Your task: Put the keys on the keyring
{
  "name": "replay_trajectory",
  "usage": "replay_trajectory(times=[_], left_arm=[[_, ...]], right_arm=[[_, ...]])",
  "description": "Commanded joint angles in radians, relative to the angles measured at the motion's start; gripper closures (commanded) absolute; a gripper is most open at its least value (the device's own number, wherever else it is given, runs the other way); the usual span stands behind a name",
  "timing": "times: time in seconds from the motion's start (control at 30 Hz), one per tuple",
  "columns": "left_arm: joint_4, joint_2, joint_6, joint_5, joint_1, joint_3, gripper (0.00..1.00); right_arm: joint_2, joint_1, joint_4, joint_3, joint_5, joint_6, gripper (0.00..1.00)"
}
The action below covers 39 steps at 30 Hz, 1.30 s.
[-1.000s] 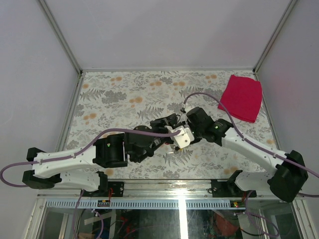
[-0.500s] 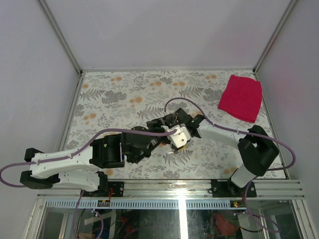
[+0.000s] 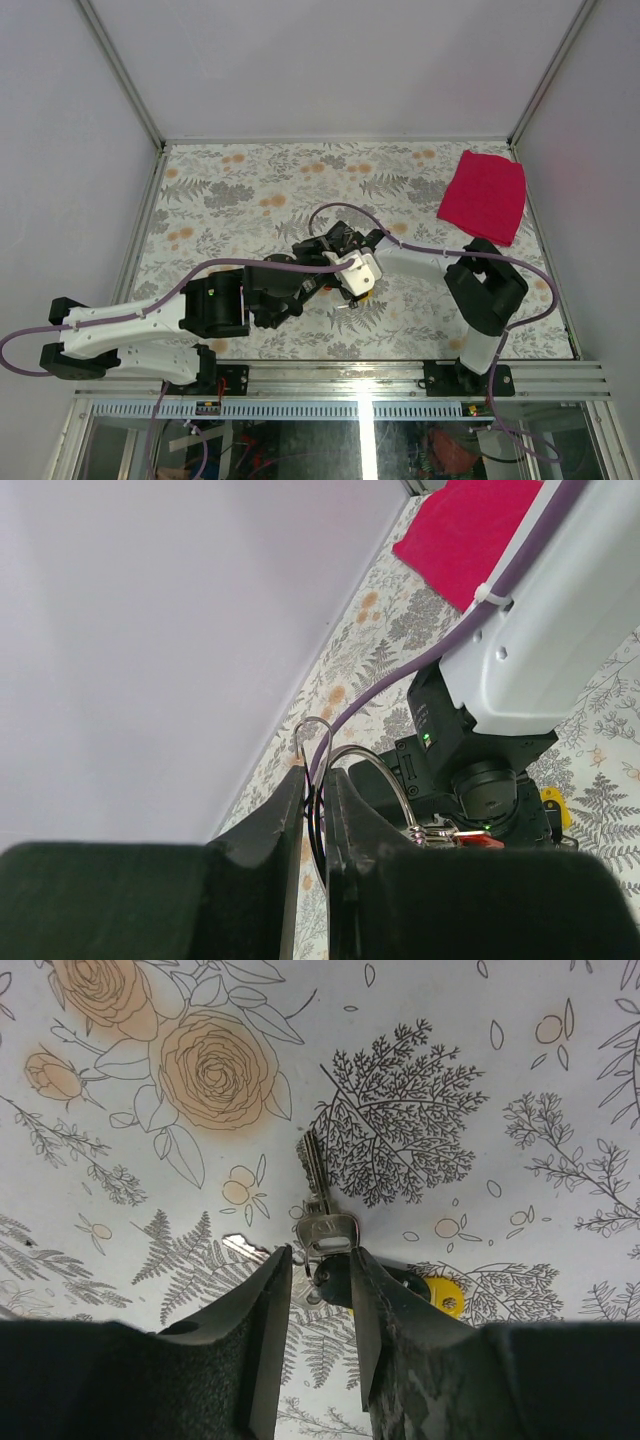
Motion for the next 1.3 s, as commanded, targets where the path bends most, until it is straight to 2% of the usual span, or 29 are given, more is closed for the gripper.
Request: replay_trajectory(times=[0.0,0.3,0.4,0.53,0.63,0.93,1.13,1.27], left_arm=[[0.024,-0.003,0.008,-0.034,-0.010,0.028,1.00],[0.023,0.004,0.012,-0.033,-0.012,0.032,1.00],[0.023,0.005,0.013,-0.036,-0.014,0.033,1.00],[0.023,0.006,0.014,-0.038,-0.013,0.032,1.00],[0.023,0.009,0.014,-0.039,-0.014,0.032,1.00],[0.020,0.014,0.016,-0.047,-0.017,0.030,1.00],[0.020,0.018,0.020,-0.053,-0.017,0.029,1.00],[0.020,0.015,0.021,-0.058,-0.018,0.029,1.00]], right_arm=[[0.025,0.011,-0.020,0.051,0.037,-0.043,0.65],[0.030,0.014,-0.028,0.056,0.041,-0.050,0.84],[0.026,0.016,-0.033,0.057,0.041,-0.052,0.85],[0.024,0.018,-0.040,0.060,0.039,-0.057,0.74],[0.025,0.019,-0.048,0.062,0.040,-0.062,0.73],[0.026,0.019,-0.058,0.064,0.039,-0.071,0.85],[0.011,0.020,-0.050,0.063,0.035,-0.070,1.00],[-0.028,0.018,-0.050,0.053,0.034,-0.069,1.00]])
